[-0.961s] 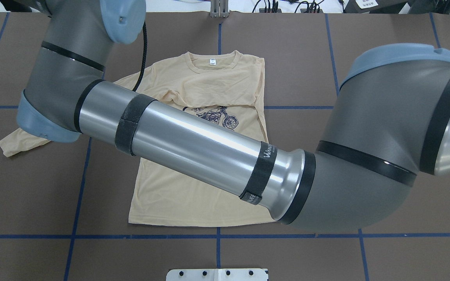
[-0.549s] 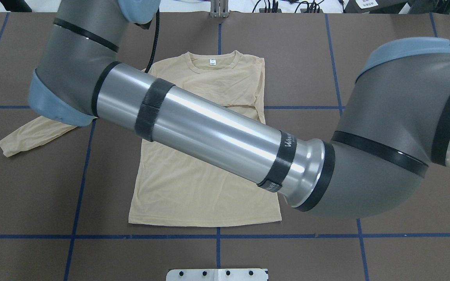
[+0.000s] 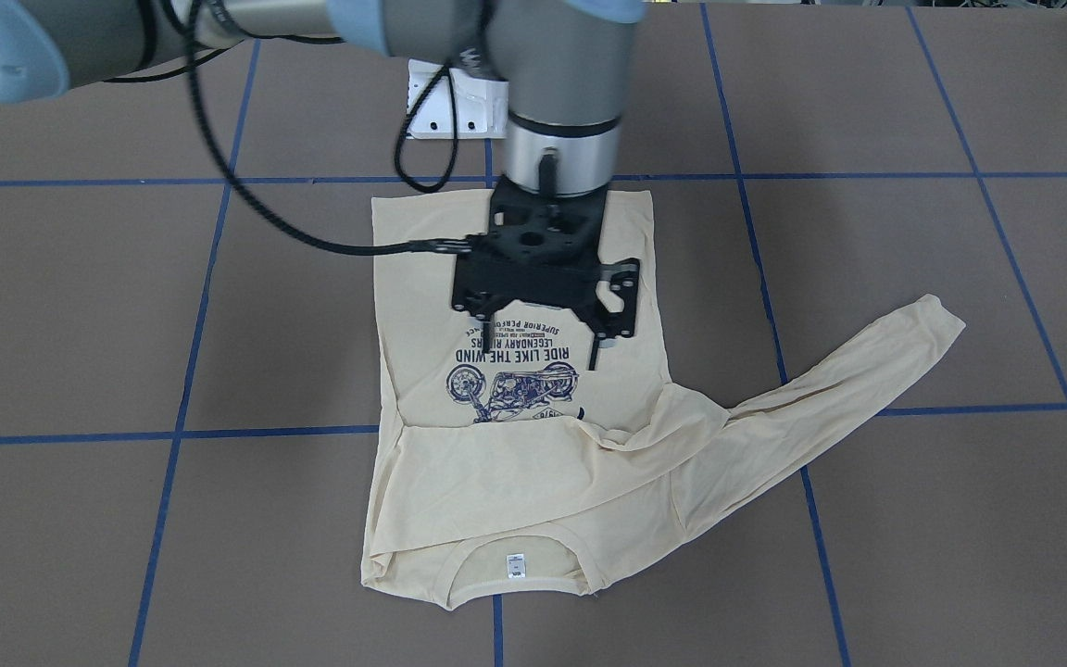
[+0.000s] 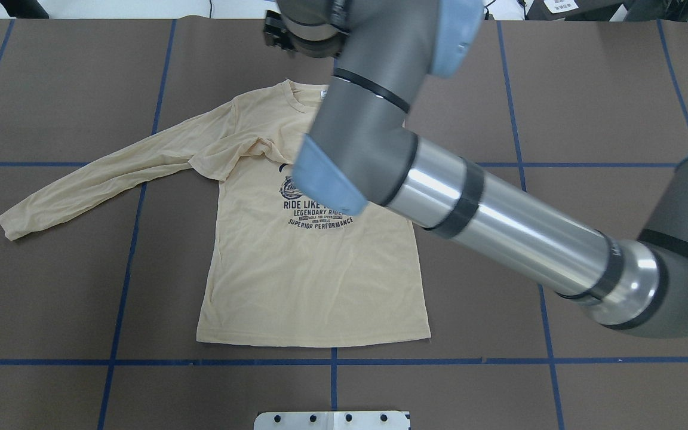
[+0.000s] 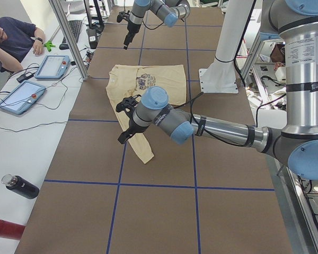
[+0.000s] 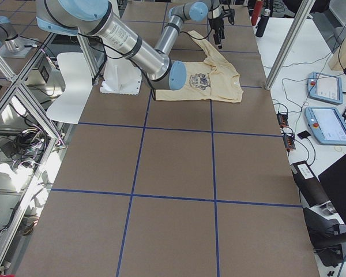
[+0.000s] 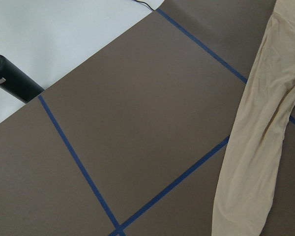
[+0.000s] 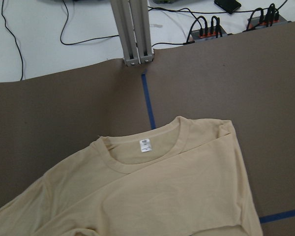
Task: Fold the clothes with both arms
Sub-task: 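Release the sleeve and withdraw the right gripper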
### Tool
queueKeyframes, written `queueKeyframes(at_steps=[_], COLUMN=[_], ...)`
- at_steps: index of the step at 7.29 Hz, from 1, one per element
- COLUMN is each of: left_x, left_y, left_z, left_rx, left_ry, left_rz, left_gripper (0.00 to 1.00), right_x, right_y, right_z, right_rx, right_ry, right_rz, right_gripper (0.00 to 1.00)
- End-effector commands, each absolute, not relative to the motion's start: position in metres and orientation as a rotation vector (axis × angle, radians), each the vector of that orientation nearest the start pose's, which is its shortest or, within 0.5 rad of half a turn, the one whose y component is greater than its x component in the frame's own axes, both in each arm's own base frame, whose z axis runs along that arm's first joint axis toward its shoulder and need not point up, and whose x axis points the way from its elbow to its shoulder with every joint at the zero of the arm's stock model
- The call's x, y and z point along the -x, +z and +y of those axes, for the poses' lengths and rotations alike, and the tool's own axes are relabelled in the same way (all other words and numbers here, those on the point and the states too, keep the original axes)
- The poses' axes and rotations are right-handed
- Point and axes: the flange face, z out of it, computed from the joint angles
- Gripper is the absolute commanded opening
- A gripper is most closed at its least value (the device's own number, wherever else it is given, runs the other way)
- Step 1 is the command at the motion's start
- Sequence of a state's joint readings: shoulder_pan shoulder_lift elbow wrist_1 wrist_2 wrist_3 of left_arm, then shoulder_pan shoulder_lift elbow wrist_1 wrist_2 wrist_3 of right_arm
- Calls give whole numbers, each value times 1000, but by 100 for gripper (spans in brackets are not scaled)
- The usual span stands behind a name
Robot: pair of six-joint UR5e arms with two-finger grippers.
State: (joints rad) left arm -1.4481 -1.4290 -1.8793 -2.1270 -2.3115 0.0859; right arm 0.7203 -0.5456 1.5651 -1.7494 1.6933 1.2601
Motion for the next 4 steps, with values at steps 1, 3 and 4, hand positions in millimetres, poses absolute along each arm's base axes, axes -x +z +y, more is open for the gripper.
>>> queueKeyframes(at_steps=[1, 3, 4], left_x=[-29, -67, -85], left_y=[522, 557, 573], left_z=[-433, -429, -426], left_rx=[-661, -675, -679], left_ry=[412, 300, 258], left_rz=[789, 770, 795], left_gripper=[100, 100, 100], right_x=[342, 262, 231], right_y=[157, 242, 283], right_z=[-517, -504, -492], right_rx=[-355, -330, -337], right_ry=[156, -5, -48], right_rz=[-781, -731, -725], right_gripper=[99, 99, 99])
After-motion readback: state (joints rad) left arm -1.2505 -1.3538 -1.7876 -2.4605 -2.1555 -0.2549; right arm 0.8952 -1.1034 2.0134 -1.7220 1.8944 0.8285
